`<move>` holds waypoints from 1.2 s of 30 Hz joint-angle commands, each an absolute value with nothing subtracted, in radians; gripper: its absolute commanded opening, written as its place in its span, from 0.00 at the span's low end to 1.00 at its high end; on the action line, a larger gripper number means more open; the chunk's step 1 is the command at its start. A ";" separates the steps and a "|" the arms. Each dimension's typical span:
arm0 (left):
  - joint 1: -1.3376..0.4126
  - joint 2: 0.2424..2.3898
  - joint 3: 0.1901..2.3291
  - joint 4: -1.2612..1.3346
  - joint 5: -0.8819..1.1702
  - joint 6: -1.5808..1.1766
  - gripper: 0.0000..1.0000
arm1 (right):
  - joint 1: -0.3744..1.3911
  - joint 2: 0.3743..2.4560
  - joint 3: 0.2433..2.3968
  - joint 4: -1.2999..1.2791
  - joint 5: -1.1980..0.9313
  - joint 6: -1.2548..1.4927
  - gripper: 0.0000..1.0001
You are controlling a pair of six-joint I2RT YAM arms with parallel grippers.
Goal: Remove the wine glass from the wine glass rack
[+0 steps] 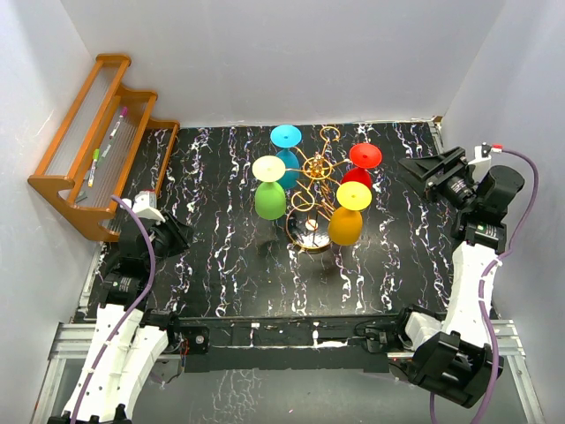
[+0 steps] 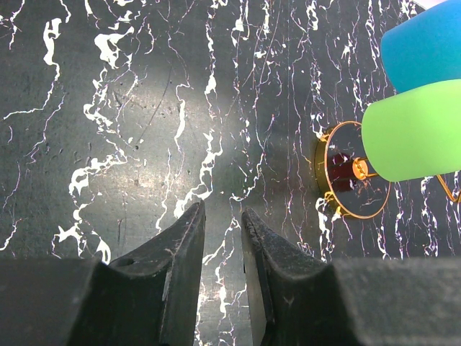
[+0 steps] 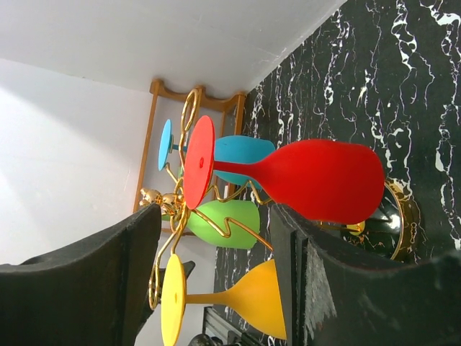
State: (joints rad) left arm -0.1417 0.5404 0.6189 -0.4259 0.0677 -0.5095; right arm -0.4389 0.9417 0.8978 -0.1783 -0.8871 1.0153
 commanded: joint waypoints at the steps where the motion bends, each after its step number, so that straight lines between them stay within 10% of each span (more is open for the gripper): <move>1: -0.147 0.533 0.640 -0.416 0.081 -0.512 0.26 | -0.437 0.945 0.966 -0.164 -0.902 0.984 0.64; 28: -0.147 0.543 0.641 -0.417 0.078 -0.515 0.27 | -0.166 1.202 1.163 -0.253 -0.762 0.850 0.55; 36: -0.147 0.544 0.639 -0.416 0.078 -0.515 0.26 | -0.161 1.191 1.157 -0.256 -0.724 0.849 0.35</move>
State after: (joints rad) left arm -0.1417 0.5415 0.6189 -0.4259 0.0711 -0.5102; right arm -0.1654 1.2091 1.1206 -0.3111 -0.7597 0.8608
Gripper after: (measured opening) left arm 0.263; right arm 0.378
